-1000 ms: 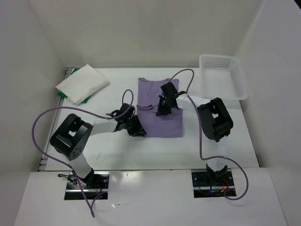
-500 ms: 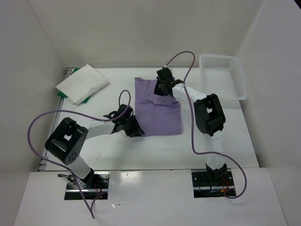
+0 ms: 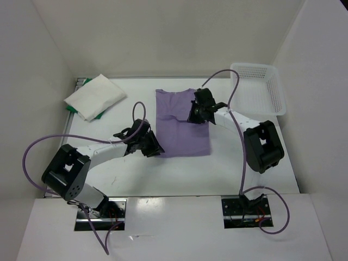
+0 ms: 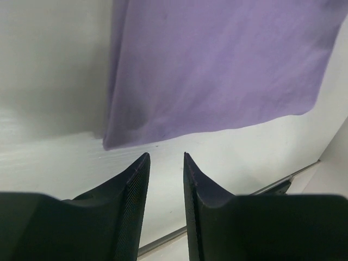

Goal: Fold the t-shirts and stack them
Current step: Fold the folded rectangular tshirt in 1/3 of the way

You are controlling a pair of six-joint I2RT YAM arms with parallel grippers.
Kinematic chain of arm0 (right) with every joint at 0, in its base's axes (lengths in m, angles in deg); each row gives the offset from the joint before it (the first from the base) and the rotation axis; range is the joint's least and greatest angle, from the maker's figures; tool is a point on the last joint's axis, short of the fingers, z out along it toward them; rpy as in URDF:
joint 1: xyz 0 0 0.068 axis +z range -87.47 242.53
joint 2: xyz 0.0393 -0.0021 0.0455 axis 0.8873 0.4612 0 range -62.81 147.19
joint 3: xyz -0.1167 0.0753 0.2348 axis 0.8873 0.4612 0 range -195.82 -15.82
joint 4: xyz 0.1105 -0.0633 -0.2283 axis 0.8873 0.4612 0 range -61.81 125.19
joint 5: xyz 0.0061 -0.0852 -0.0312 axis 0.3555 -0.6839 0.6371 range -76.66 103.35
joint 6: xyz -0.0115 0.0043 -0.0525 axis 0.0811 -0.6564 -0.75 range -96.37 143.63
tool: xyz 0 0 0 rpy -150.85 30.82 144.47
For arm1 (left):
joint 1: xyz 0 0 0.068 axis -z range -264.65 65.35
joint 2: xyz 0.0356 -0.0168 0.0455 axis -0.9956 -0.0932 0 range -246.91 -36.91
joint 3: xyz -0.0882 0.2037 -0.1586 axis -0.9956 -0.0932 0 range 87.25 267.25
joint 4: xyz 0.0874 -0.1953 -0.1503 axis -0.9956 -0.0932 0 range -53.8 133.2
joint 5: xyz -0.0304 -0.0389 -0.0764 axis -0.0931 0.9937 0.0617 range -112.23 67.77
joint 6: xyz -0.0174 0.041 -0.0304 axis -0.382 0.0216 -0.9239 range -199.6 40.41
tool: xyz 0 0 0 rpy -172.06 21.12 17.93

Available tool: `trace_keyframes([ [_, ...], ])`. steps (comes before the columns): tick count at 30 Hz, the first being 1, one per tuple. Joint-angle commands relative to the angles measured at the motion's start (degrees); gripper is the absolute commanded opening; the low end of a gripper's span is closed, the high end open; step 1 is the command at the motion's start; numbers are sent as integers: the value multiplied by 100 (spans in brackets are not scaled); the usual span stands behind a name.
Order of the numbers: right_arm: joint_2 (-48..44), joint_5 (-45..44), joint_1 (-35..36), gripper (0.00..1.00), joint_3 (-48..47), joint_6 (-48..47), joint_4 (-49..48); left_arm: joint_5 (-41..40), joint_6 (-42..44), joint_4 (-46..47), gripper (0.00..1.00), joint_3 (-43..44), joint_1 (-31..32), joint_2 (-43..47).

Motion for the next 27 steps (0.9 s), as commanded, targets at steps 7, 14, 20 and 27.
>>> trace_keyframes([
  [7,1149,477,-391,6,-691,-280,61,-148,26,175,40,228,-7,-401],
  [14,1846,205,-726,5,-1834,-395,131,-148,87,175,40,45,-7,-684],
  [20,1770,406,-779,5,-2126,-395,448,-287,227,-149,47,17,-121,-27],
  [27,545,1379,-831,9,-1866,-122,447,-306,368,-466,48,-535,-587,907],
])
